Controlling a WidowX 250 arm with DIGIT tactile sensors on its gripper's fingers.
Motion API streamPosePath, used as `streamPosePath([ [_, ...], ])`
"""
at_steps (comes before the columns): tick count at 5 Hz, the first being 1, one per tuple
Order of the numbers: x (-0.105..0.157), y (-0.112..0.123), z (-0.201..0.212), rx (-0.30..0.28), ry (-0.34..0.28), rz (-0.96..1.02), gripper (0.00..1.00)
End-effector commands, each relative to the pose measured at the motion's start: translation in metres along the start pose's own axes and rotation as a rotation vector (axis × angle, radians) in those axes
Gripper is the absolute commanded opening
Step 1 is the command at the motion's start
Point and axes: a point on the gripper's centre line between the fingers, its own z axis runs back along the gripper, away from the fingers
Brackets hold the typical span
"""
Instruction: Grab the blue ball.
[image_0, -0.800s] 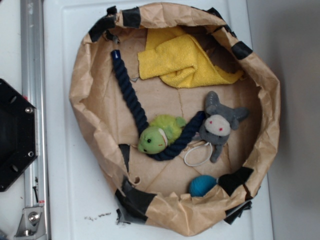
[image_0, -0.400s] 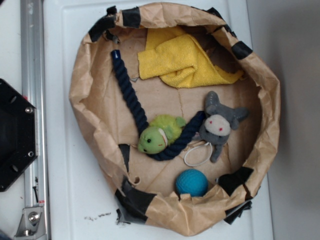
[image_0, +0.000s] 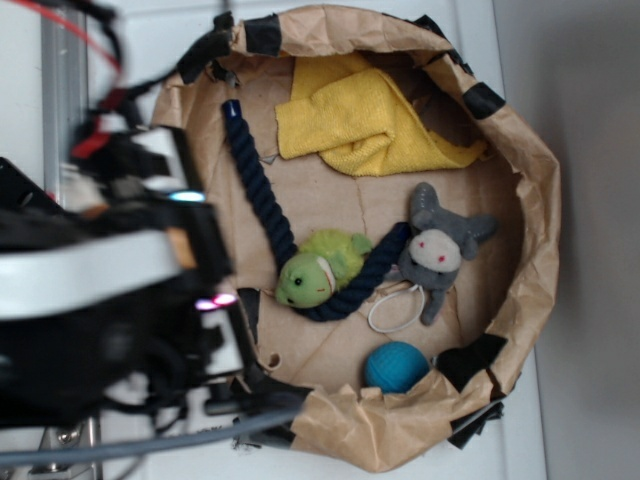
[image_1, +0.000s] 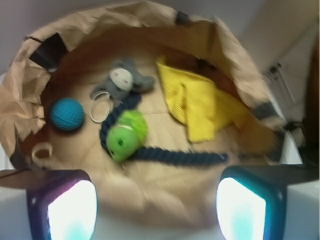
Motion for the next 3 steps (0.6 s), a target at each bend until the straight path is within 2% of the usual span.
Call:
streamPosePath([
  [1,0.055,-0.001,-0.007,0.107,0.245,0.361,1.00],
  [2,0.082,-0.012,-0.037,-0.013,0.384,0.635,1.00],
  [3,0.082,-0.020,-0.072,-0.020,0.471,0.890,1.00],
])
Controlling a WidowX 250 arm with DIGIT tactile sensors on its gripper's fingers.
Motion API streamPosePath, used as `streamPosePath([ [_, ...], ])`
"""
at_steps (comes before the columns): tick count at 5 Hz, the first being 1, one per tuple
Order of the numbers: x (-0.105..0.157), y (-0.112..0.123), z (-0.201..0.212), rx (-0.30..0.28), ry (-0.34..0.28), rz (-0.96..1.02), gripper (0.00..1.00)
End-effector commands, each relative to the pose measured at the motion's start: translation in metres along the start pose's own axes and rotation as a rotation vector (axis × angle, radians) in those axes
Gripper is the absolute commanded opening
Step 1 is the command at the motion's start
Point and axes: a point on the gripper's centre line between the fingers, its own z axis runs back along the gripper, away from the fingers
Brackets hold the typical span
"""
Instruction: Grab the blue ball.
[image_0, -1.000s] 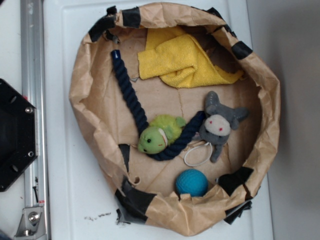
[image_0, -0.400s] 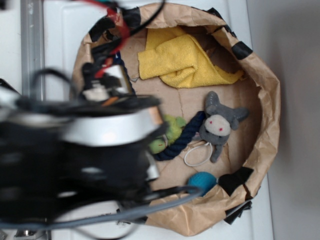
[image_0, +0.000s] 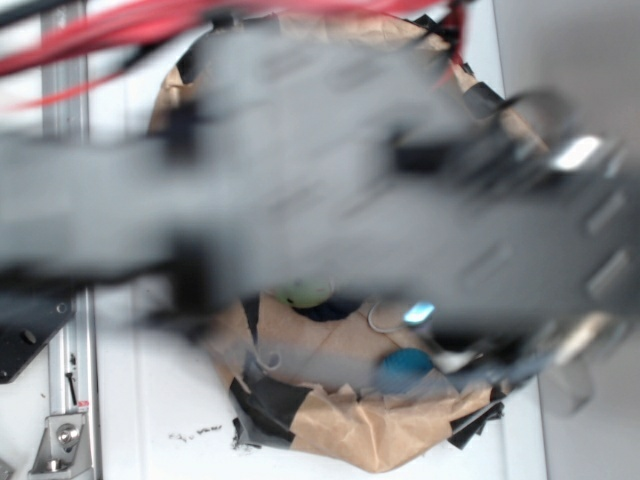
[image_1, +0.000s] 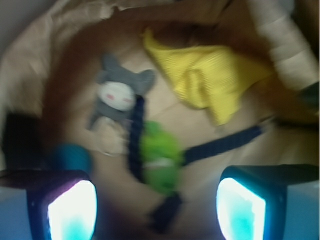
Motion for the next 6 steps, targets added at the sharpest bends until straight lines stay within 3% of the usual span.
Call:
streamPosePath([
  [1,0.011,-0.002,-0.046,-0.224,0.133,0.470,1.00],
  [2,-0.009,-0.008,-0.061,-0.246,0.231,0.577,1.00],
  [3,-0.036,-0.026,-0.070,-0.302,0.314,0.585,1.00],
  [4,-0.042,-0.041,-0.069,-0.317,0.359,0.593,1.00],
  [6,-0.035,-0.054,-0.054,-0.365,0.337,0.606,1.00],
])
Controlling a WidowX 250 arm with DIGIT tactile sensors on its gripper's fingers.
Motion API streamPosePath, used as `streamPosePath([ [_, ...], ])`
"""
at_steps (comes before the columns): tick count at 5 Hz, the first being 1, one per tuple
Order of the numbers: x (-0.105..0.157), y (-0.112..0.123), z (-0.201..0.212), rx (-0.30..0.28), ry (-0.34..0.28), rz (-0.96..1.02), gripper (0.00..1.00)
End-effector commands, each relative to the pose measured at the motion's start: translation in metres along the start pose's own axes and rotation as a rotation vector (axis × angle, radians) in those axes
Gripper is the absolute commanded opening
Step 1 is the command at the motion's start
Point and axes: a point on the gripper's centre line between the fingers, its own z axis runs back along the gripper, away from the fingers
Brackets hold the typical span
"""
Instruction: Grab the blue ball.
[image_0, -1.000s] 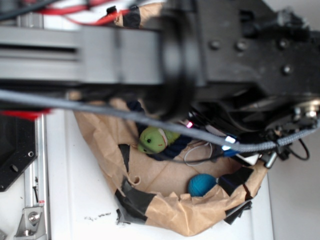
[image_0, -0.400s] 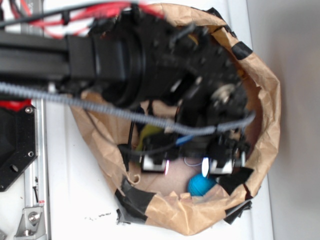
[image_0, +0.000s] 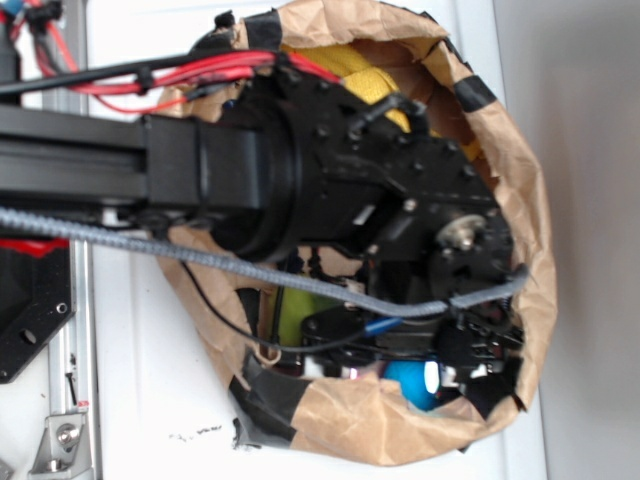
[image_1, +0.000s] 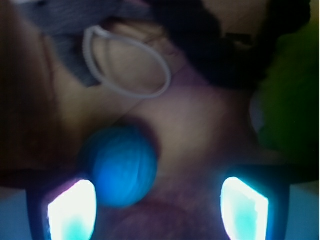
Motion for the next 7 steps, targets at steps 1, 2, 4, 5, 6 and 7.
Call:
streamPosePath([
  [1,0.003,-0.011,-0.009,-0.056,-0.013,-0.014,1.00],
  [2,0.010,-0.011,-0.026,-0.081,-0.010,-0.016,1.00],
  [4,0.019,-0.002,-0.047,-0.031,-0.026,0.007,0.00],
  [5,0.023,0.002,-0.038,-0.034,-0.113,-0.042,0.00],
  [6,0.037,0.009,-0.006,-0.112,-0.226,-0.098,0.00],
  [7,0.048,0.018,0.048,-0.210,-0.357,-0.193,0.00],
])
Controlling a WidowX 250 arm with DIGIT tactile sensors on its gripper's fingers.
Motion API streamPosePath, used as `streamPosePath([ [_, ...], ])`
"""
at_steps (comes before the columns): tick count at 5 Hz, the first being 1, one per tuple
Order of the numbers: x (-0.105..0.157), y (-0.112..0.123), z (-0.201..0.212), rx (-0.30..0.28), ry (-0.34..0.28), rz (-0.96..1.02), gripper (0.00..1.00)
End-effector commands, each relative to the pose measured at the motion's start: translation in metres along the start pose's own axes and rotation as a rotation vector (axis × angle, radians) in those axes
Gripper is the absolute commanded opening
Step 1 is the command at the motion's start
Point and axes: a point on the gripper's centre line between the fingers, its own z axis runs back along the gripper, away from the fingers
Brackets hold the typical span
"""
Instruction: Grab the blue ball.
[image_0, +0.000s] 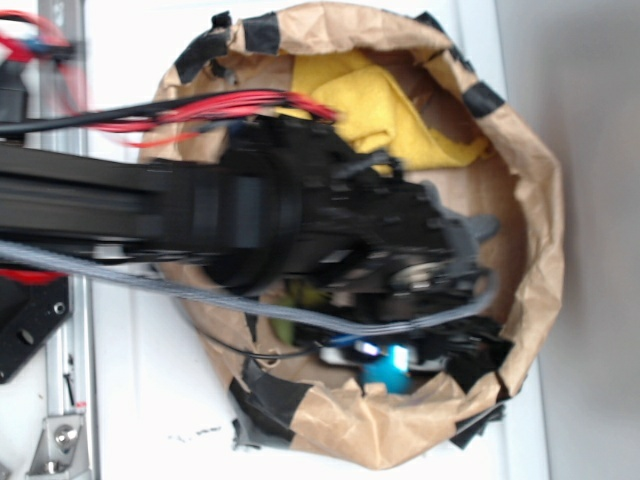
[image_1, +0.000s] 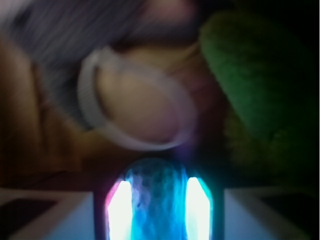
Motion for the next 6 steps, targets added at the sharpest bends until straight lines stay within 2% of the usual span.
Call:
streamPosePath([
  [1,0.040,0.010,0.110,-0.205,-0.278,-0.293,0.00],
  [2,0.052,0.015,0.149,-0.222,-0.333,-0.569,0.00],
  [3,0.060,0.011,0.164,-0.129,-0.321,-0.830,0.00],
  [4,0.061,0.010,0.161,-0.004,-0.404,-1.044,0.00],
  [5,0.060,0.008,0.157,0.039,-0.464,-1.087,0.00],
  [6,0.056,0.007,0.157,0.037,-0.465,-1.101,0.00],
])
